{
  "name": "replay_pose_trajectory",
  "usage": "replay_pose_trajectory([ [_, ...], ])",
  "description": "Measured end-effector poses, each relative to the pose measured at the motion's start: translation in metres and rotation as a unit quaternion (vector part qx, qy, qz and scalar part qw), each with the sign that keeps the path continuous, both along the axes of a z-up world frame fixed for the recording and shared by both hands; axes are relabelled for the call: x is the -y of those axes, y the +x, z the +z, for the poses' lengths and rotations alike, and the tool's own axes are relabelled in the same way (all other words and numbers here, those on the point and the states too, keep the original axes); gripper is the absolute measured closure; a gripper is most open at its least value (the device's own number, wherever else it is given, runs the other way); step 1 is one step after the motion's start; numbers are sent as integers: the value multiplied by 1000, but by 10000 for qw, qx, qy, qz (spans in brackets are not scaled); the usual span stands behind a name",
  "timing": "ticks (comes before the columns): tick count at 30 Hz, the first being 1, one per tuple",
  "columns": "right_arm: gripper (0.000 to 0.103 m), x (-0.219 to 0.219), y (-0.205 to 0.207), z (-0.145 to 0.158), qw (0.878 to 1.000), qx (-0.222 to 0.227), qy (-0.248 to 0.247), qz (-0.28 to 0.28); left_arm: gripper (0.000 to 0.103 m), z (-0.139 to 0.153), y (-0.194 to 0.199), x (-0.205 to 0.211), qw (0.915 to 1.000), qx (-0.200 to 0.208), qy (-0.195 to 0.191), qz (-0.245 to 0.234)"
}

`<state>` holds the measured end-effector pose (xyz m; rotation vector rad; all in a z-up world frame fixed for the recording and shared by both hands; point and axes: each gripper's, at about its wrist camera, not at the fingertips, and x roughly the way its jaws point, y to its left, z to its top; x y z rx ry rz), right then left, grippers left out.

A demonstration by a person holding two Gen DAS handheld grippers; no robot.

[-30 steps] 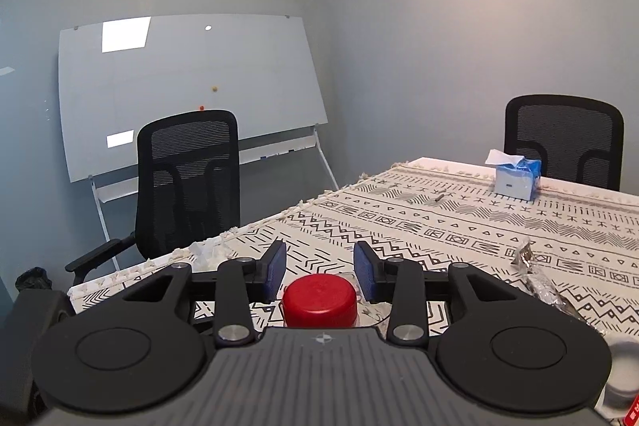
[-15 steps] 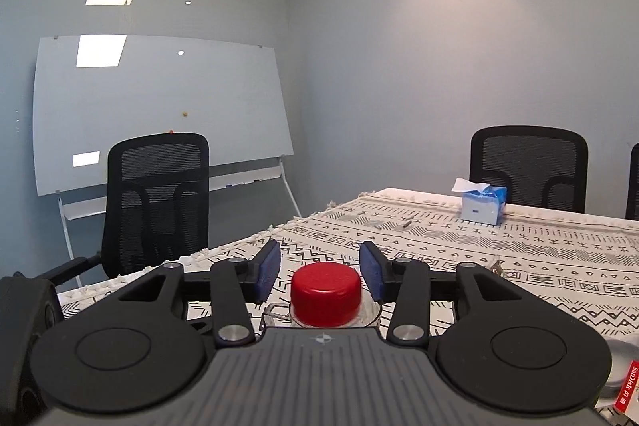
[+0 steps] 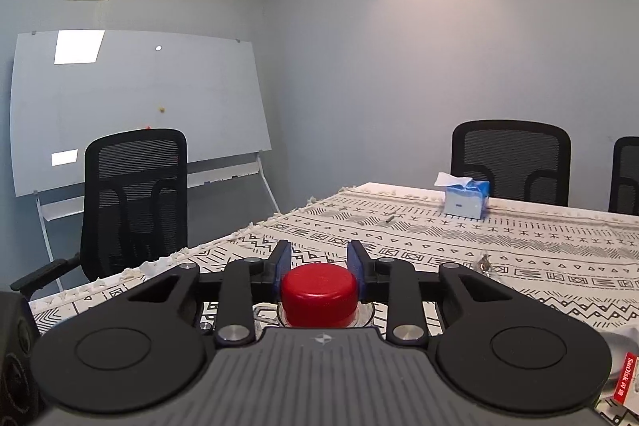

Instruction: Unscrew bottle cap and pour

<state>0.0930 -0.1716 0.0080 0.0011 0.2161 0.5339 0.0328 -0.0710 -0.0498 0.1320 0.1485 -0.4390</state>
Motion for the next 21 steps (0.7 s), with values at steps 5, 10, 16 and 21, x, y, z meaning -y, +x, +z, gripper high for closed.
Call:
replay_pose_trajectory([
  [5,74,16,9,-3,9966,202,78,799,39,2,1,-5,9998,-72,-179,-82],
  [10,74,32,23,-6,9833,450,104,1762,39,2,0,-6,9996,-94,-232,-88],
  [16,73,27,31,12,9822,-116,-54,1876,38,3,-10,-7,9998,-72,-198,-52],
  [21,72,4,30,21,9910,-642,-291,1141,38,3,-8,-2,10000,-10,-57,-31],
])
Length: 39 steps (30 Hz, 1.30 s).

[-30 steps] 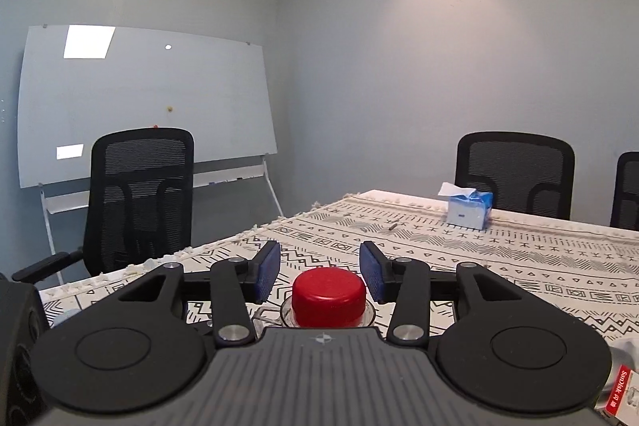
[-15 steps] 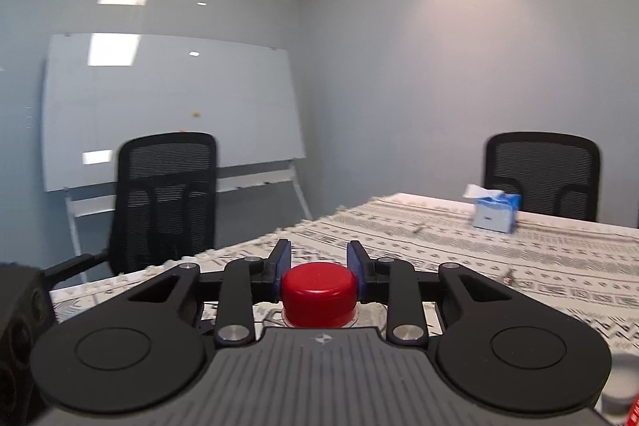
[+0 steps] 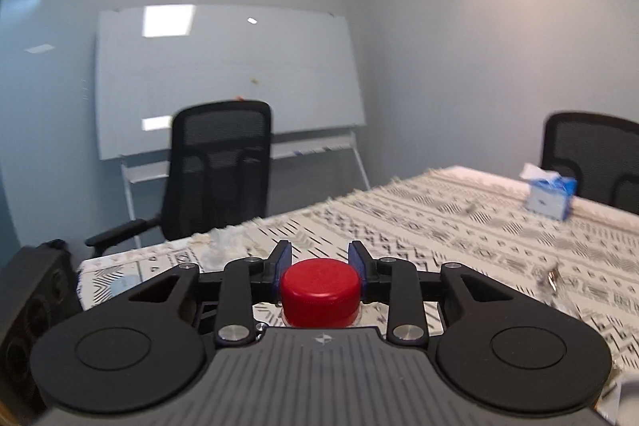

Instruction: Unscrew bottle cap and pour

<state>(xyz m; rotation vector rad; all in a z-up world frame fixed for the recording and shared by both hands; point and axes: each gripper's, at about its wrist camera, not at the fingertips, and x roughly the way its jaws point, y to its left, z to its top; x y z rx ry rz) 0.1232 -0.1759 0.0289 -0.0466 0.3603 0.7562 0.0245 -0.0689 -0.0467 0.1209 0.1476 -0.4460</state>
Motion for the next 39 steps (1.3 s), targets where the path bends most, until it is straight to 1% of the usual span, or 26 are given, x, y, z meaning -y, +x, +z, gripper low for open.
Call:
replay_pose_trajectory([
  [2,71,-3,2,-1,9996,-147,-24,-223,38,0,-1,1,10000,12,23,12],
  [5,71,-7,2,-4,9989,-122,-91,-443,38,1,-3,2,10000,24,39,50],
  [6,73,-7,2,-5,9988,-105,-102,-458,38,1,-4,2,10000,29,45,52],
  [7,77,-7,2,-6,9988,-97,-119,-459,38,1,-6,3,10000,35,51,48],
  [8,82,-7,2,-7,9989,-118,-159,-415,38,1,-8,3,10000,45,60,36],
  [9,91,-9,2,-7,9988,-111,-209,-430,38,2,-10,3,10000,57,70,13],
  [10,95,-10,3,-9,9987,-111,-254,-420,38,2,-11,4,9999,69,90,2],
  [11,95,-11,5,-10,9987,-109,-297,-399,38,2,-12,5,9999,82,114,3],
  [13,91,-9,6,-9,9992,-158,-245,-291,38,2,-13,4,9999,80,100,-6],
  [15,84,-5,6,-7,9994,-205,-137,-247,38,2,-13,5,9999,61,90,7],
  [17,84,-4,5,-5,9995,-194,-80,-238,38,2,-13,7,9999,66,94,-1],
  [18,81,-4,5,-3,9995,-183,-65,-239,38,3,-13,7,9999,67,95,-2],
  [23,74,-2,4,-2,9994,-194,-61,-274,38,4,-14,5,9999,63,94,7],
  [25,70,-1,4,-2,9993,-188,-84,-322,38,5,-14,5,10000,51,79,17],
  [26,66,-1,4,-1,9992,-184,-91,-353,38,5,-15,5,10000,43,70,22],
  [27,64,0,4,-2,9991,-189,-84,-374,38,5,-14,4,10000,35,58,23],
  [32,63,3,3,-3,9990,-256,-6,-368,38,6,-14,3,10000,-1,7,30],
  [34,58,5,4,-5,9989,-299,83,-339,38,8,-18,4,10000,-8,-3,32],
  [35,56,6,4,-6,9989,-327,109,-331,38,6,-12,3,10000,-7,2,33],
  [39,56,10,4,-9,9985,-391,199,-314,38,5,-12,6,10000,23,63,48],
])
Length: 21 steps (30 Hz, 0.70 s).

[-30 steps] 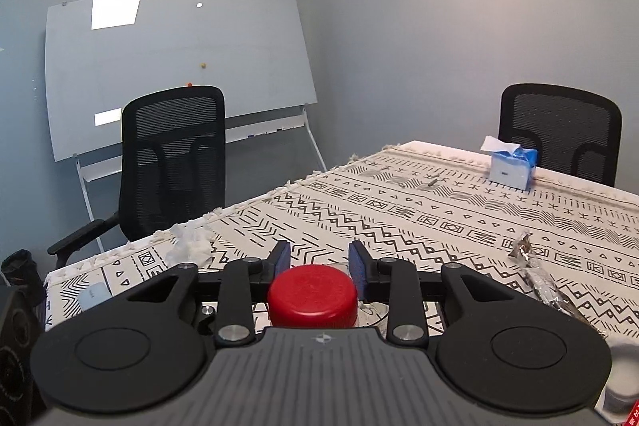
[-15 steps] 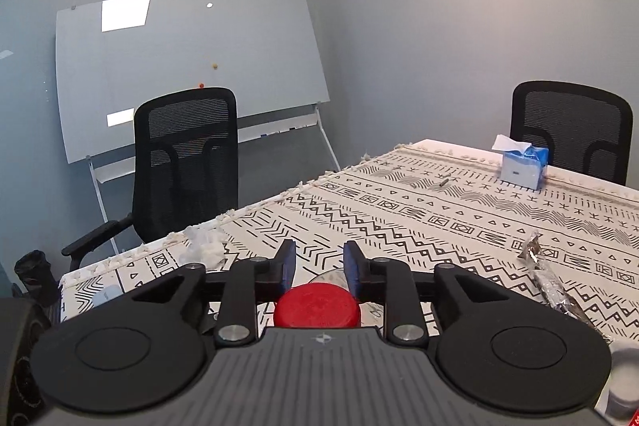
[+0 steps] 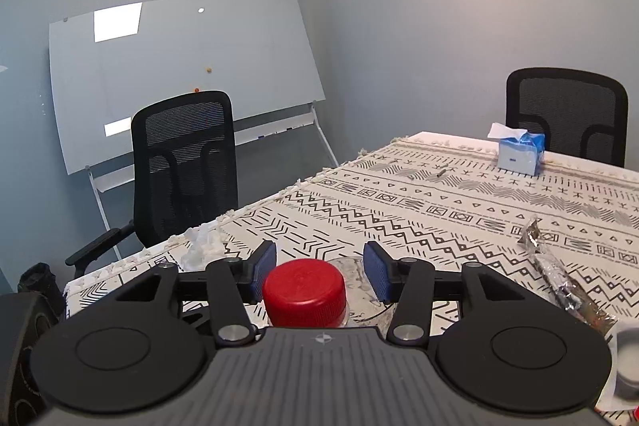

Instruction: Unscrew bottle cap and pour

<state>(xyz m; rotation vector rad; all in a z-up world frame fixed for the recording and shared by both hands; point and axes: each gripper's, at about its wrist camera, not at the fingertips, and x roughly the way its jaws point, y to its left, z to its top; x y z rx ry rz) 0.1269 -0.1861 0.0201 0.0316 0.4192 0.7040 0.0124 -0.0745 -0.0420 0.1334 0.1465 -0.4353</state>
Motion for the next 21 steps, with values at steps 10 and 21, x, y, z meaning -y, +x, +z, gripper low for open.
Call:
replay_pose_trajectory([
  [10,56,8,-5,5,9997,75,229,53,38,1,-7,2,10000,-4,-1,6],
  [21,50,12,-6,3,9993,179,318,41,38,1,-9,1,10000,-3,6,38],
])
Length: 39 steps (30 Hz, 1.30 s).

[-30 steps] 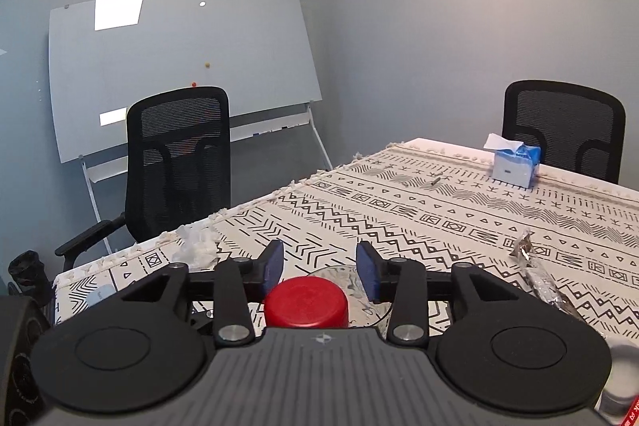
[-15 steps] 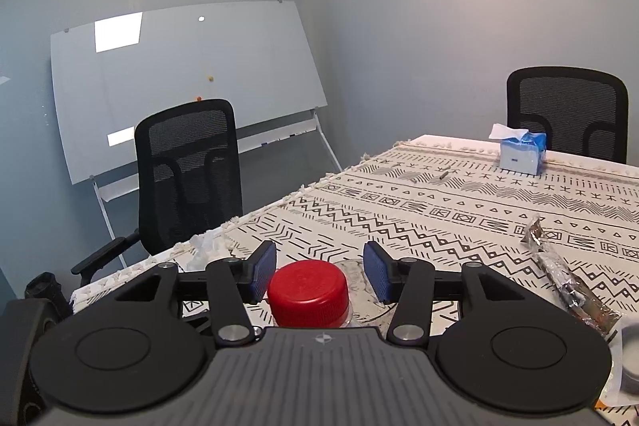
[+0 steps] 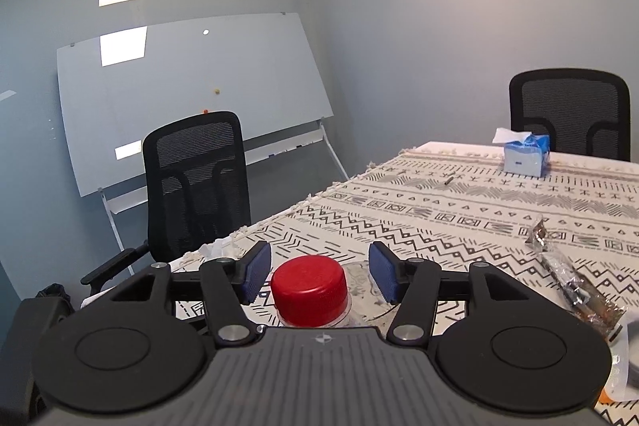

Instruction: Unscrew bottle cap and pour

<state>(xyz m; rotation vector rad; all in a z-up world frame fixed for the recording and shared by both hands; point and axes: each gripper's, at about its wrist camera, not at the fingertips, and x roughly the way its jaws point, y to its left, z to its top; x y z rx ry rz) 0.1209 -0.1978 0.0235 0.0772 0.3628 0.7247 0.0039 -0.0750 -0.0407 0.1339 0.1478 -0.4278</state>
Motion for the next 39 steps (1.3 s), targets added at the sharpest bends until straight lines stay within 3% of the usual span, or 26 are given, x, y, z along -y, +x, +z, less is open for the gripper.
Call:
replay_pose_trajectory([
  [27,46,7,-2,-5,9996,-33,190,-212,37,-1,11,-3,10000,31,46,26],
  [32,47,-7,-16,-12,9991,371,-45,-194,37,-2,14,-2,9999,64,96,36],
  [37,53,-18,-19,-13,9972,619,-158,-380,37,-2,19,-3,9999,75,118,45],
  [39,61,-22,-18,-11,9963,653,-215,-515,38,-2,21,-3,9999,82,134,57],
])
